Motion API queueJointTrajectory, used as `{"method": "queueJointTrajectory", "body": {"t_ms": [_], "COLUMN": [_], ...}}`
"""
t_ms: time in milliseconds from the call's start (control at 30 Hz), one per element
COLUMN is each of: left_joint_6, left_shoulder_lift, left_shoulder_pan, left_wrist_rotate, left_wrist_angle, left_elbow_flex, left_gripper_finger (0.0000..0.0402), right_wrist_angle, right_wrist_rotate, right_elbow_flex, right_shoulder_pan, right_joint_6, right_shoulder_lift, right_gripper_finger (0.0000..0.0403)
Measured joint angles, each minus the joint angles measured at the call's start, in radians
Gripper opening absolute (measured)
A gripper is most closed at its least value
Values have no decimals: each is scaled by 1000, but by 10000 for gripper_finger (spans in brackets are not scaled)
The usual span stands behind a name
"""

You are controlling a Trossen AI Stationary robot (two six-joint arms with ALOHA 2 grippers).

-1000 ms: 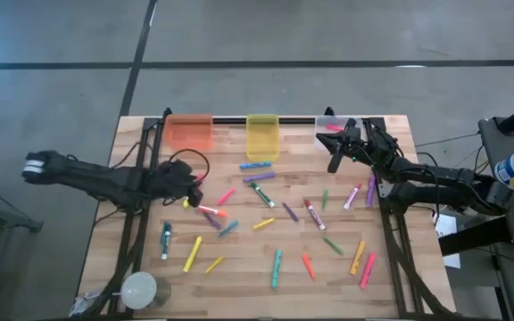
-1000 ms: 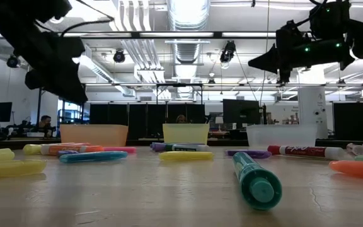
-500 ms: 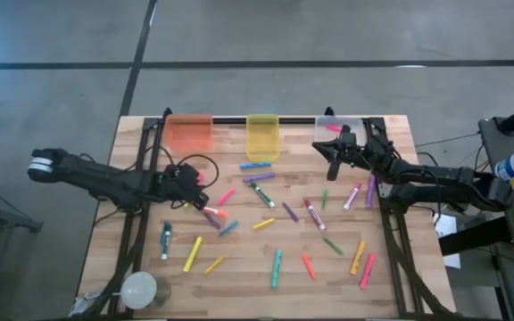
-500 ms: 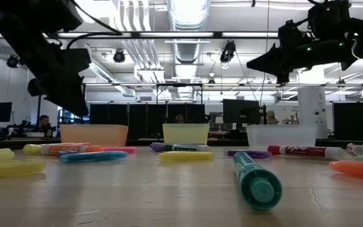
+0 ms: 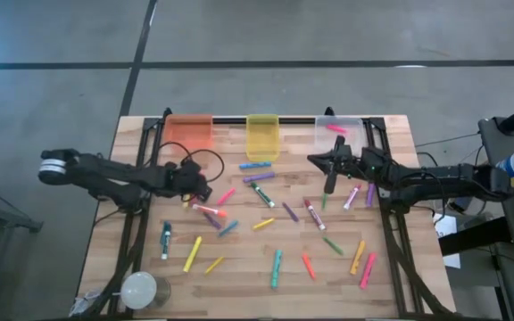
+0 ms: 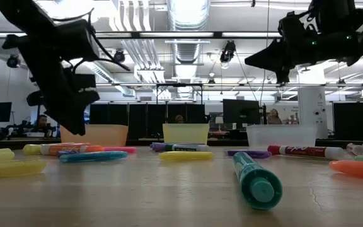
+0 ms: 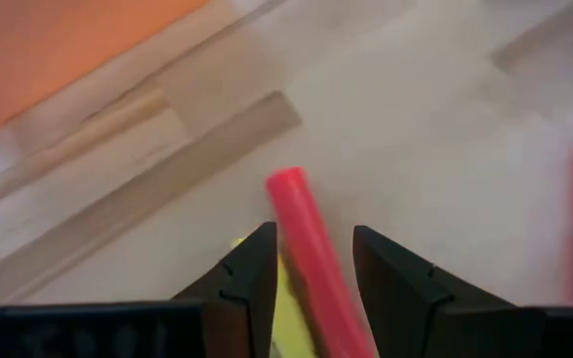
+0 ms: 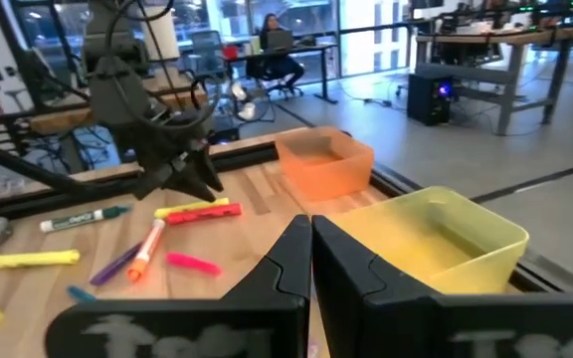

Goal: Pick & Place Markers
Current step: Put the left pink highlighter pen into the yellow bin

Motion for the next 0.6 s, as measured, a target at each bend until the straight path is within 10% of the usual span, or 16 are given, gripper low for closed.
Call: {"method": "queueJointTrajectory", "body": {"t_ms": [600], "left_joint_6": [90], "left_shoulder_lift": [78], "left_shoulder_pan": [144], "left_wrist_rotate": [92], "left_wrist_angle": [89], "left_elbow_flex": [0], "left_gripper_finger": [129], "right_wrist_angle": [-14], "right_wrist_rotate": [74], "right_elbow_flex": [0], "right_shoulder_pan": [47], "right_joint_6": [-18], "right_shoulder_lift": [0], "right_gripper_finger": [8]}}
